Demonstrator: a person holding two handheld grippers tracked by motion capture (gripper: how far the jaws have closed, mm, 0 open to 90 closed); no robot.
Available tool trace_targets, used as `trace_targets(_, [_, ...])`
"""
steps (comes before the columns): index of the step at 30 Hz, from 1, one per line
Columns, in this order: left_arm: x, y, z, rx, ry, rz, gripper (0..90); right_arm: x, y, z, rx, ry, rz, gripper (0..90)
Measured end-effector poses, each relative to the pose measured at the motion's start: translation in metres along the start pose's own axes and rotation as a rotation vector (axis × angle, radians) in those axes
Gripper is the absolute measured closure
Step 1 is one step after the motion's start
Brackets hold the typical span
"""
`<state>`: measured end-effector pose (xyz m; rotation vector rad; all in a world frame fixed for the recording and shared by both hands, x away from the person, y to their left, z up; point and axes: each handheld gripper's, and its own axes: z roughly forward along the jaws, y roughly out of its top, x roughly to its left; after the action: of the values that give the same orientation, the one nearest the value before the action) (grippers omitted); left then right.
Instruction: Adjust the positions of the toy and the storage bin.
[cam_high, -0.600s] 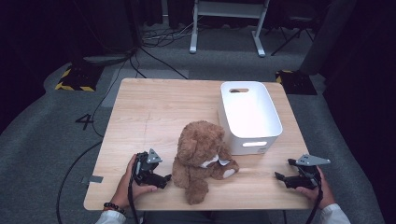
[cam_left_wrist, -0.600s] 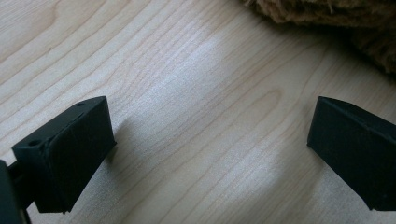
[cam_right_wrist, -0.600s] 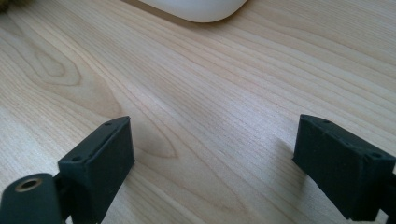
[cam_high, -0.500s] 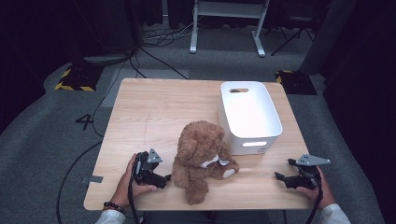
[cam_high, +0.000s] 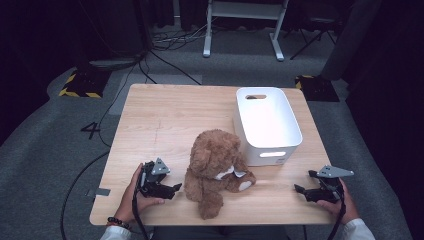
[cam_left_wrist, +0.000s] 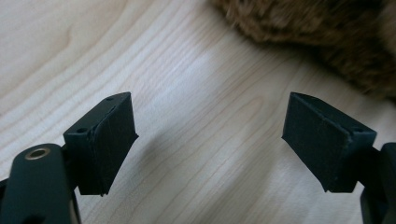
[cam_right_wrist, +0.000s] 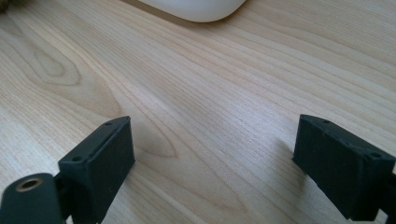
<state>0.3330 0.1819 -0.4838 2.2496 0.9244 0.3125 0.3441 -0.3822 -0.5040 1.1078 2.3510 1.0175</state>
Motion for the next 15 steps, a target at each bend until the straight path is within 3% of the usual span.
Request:
trace_targets(5, [-0.003,0.006,-0.016,-0.088,-0.009,-0.010,16.0,0.000,0.000,0.000,0.000,0.000,0.000,12.0])
trace_targets(9, [-0.007,0.012,-0.023,-0.122,-0.029,-0.010,15.8,0.000,0.000,0.000,0.000,0.000,-0.001,12.0])
trace_targets(15, [-0.013,0.016,-0.025,-0.113,-0.028,0.008,15.8,0.000,0.000,0.000,0.000,0.000,-0.001,12.0])
